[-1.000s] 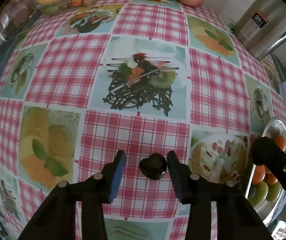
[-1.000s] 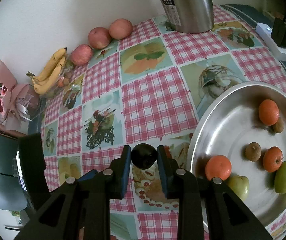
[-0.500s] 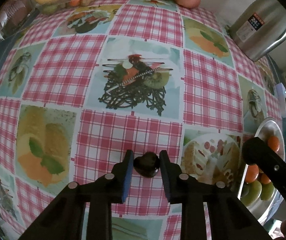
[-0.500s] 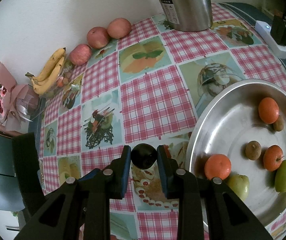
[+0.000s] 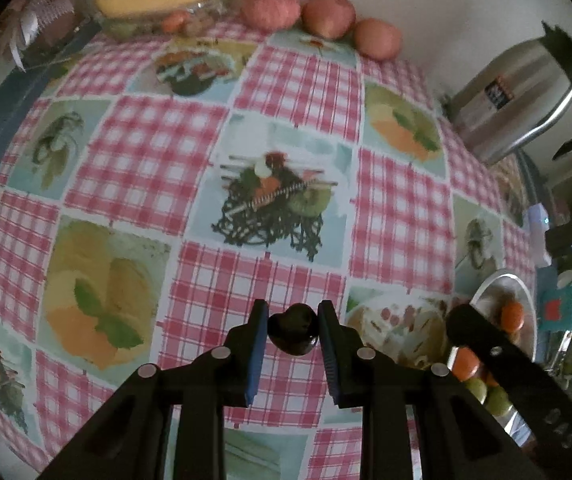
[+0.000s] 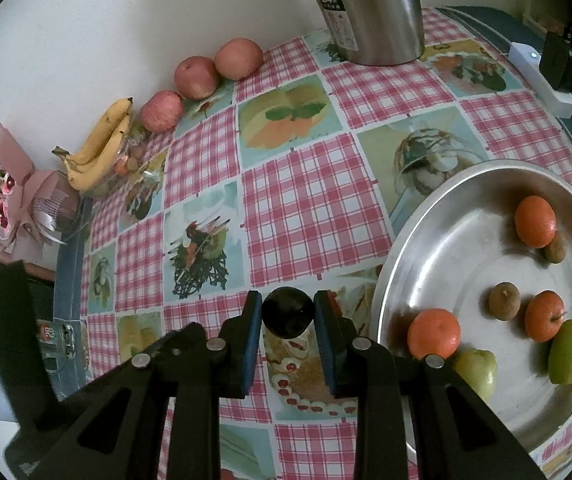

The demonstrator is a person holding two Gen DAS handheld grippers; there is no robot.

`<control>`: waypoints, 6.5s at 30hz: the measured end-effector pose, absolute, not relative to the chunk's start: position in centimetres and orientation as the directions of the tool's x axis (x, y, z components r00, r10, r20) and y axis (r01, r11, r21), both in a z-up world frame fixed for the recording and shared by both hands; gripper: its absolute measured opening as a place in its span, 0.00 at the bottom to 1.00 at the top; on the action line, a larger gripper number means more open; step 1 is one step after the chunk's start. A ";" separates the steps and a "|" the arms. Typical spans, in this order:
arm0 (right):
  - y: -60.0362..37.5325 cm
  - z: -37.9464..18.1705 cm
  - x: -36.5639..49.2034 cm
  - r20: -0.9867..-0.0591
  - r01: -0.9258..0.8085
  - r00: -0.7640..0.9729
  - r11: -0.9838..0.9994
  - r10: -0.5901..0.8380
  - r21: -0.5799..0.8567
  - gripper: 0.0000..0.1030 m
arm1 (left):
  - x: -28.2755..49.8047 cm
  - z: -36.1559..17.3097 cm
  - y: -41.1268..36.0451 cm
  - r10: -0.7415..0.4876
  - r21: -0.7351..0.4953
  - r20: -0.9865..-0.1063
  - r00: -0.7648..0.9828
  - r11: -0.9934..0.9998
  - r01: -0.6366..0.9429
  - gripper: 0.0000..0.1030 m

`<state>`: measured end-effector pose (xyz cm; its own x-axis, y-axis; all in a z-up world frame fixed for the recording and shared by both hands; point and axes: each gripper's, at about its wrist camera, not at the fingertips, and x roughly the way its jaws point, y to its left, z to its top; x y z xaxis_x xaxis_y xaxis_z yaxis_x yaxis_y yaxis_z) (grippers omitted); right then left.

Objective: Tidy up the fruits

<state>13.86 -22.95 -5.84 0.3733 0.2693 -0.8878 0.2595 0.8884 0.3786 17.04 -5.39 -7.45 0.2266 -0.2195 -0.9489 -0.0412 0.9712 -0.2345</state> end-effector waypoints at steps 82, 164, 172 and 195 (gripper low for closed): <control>-35.3 -8.4 7.4 -0.936 0.550 0.317 0.775 0.153 0.312 0.27 | 11.5 -7.8 -21.2 -0.332 -0.278 -0.931 0.148 0.912 0.300 0.28; -27.6 -6.4 6.4 -0.939 0.257 0.330 0.948 0.098 0.189 0.70 | 11.4 -4.2 -10.5 0.231 0.287 -0.872 0.431 0.955 0.069 0.97; -26.9 -4.8 4.2 -0.934 0.242 0.347 0.953 0.089 0.181 0.70 | 9.0 -2.9 -9.1 0.174 0.218 -0.891 0.418 0.974 0.061 0.97; -24.6 -1.5 -0.5 -0.922 0.193 0.381 0.970 0.065 0.148 0.70 | 2.7 -0.8 -5.9 0.124 0.154 -0.883 0.453 0.988 0.029 0.97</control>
<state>-0.52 -24.63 -1.54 0.3812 0.0647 -0.9222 0.1927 0.9701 0.1477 2.68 -5.92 -0.84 0.4525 0.1240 -0.8831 0.0288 0.9877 0.1535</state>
